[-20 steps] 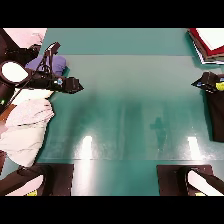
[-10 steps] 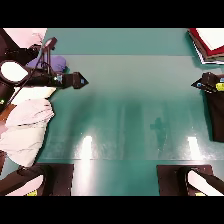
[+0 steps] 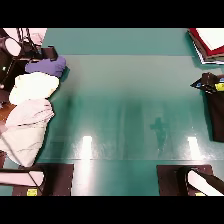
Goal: Fold the shirts.
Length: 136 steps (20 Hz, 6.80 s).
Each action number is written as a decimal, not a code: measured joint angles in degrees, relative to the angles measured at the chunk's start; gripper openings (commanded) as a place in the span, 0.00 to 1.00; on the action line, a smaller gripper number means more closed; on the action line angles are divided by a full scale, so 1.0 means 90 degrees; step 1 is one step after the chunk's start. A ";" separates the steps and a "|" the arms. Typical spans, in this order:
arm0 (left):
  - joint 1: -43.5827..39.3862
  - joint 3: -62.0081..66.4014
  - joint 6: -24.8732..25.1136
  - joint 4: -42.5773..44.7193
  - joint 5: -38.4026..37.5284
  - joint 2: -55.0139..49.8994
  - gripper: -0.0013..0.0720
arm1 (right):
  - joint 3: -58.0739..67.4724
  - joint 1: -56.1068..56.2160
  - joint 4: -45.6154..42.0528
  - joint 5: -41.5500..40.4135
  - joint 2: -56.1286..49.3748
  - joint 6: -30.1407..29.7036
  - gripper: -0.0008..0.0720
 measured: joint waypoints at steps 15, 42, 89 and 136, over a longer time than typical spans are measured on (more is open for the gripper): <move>0.0607 0.2159 0.0389 0.0384 -0.0185 -0.2589 0.05 | 0.0012 0.0000 0.0007 0.0044 0.0000 0.0000 0.03; -0.2946 -0.0005 0.1209 -0.1229 -0.3145 0.0862 0.98 | 0.3283 0.0000 0.0005 0.0835 -0.0005 -0.0002 0.03; -0.1433 0.0289 0.1654 -0.2934 -0.2582 -0.0770 0.05 | -0.3126 0.3971 0.2205 -0.2174 -0.1413 -0.1243 0.03; -0.0223 -0.2827 0.2433 -0.2698 -0.3021 0.1192 0.86 | 0.1666 0.1552 -0.0721 0.0709 -0.2227 0.0279 0.03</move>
